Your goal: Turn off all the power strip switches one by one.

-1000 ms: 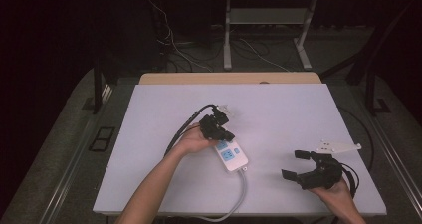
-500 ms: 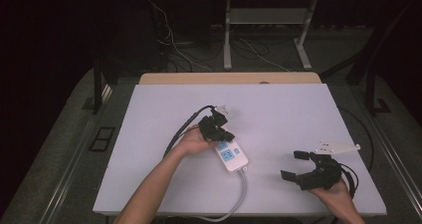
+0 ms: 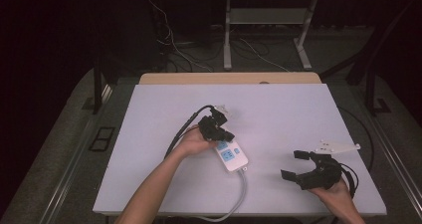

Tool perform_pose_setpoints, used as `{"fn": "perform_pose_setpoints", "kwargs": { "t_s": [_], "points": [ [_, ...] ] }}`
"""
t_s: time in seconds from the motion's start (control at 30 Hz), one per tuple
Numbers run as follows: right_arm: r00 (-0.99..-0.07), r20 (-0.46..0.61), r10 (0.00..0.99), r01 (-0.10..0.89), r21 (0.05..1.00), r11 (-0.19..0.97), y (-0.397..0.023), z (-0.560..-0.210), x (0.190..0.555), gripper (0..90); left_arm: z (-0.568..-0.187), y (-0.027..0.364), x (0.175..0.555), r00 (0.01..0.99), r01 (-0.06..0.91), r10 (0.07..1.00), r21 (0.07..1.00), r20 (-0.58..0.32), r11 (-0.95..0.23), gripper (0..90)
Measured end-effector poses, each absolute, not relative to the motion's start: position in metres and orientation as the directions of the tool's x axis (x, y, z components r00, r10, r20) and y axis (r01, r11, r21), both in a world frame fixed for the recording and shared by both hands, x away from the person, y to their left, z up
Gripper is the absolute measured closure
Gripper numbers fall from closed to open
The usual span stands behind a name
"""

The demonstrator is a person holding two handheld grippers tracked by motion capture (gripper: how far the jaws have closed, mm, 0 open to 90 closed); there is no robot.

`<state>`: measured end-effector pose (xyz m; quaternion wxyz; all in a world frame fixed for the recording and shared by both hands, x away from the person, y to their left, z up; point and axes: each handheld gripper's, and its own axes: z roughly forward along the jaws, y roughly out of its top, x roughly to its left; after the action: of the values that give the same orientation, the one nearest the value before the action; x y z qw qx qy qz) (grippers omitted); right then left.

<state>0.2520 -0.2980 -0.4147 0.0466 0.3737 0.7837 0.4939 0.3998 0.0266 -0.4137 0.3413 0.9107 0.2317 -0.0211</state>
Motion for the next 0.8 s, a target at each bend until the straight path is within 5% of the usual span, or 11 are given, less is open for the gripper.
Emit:
{"fn": "perform_pose_setpoints", "kwargs": {
  "t_s": [0.8],
  "points": [
    [-0.713, 0.296, 0.636, 0.541, 0.809, 0.229, -0.299, -0.415, 0.253, 2.7, -0.390, 0.038, 0.401, 0.899, 0.405, 0.410, 0.651, -0.155, -0.642, 89.1]
  ]
}}
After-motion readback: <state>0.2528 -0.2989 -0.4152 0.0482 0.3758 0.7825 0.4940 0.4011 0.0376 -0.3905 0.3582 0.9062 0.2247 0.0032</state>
